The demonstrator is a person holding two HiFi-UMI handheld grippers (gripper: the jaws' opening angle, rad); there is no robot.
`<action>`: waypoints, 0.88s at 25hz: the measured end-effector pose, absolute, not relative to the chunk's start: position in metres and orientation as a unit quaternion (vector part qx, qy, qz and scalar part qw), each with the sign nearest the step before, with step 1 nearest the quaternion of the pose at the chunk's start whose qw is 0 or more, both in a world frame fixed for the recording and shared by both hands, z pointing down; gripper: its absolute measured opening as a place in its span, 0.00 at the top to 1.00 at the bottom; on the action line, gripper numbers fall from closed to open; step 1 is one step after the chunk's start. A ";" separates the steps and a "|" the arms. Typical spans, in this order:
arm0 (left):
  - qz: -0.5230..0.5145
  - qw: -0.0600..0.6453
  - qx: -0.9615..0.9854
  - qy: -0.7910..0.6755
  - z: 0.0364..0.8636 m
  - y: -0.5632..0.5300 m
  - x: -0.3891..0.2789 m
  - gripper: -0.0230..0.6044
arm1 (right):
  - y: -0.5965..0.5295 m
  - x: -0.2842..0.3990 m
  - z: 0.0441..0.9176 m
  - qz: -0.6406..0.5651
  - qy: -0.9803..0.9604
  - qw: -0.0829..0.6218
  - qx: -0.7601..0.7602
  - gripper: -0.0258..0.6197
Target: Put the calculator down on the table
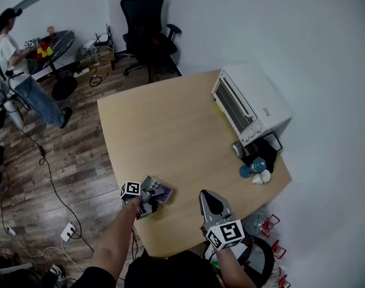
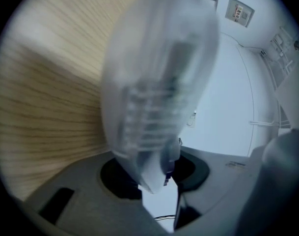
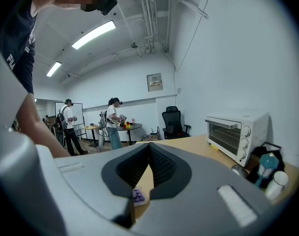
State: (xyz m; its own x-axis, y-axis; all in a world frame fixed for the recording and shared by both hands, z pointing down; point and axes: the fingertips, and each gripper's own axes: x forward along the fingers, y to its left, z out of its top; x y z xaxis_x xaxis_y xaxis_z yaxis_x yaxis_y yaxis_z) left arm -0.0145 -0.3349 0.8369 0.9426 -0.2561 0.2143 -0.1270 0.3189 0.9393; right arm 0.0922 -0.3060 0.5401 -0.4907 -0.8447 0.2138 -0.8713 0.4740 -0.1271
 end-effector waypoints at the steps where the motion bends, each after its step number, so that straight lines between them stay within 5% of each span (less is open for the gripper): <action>1: -0.042 0.799 0.576 -0.169 0.840 -0.335 -0.016 0.75 | -0.305 0.091 0.541 0.112 -0.855 0.061 0.502 0.96; 10: -0.026 0.800 0.557 -0.220 0.855 -0.339 -0.022 0.72 | -0.303 0.088 0.548 0.122 -0.853 0.058 0.504 0.96; 14: -0.022 0.793 0.560 -0.239 0.842 -0.347 -0.020 0.40 | -0.303 0.086 0.549 0.125 -0.854 0.052 0.503 0.95; 22: 0.030 0.779 0.545 -0.310 0.840 -0.342 -0.020 0.12 | -0.306 0.082 0.549 0.131 -0.857 0.043 0.497 0.95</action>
State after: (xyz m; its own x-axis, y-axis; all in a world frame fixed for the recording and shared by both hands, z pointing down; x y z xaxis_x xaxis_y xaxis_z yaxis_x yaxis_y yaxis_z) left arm -0.0201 -0.3423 0.8398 0.8062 -0.2914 0.5149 -0.3837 0.4049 0.8300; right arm 0.0825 -0.3064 0.5490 -0.5020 -0.8403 0.2046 -0.8630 0.4713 -0.1820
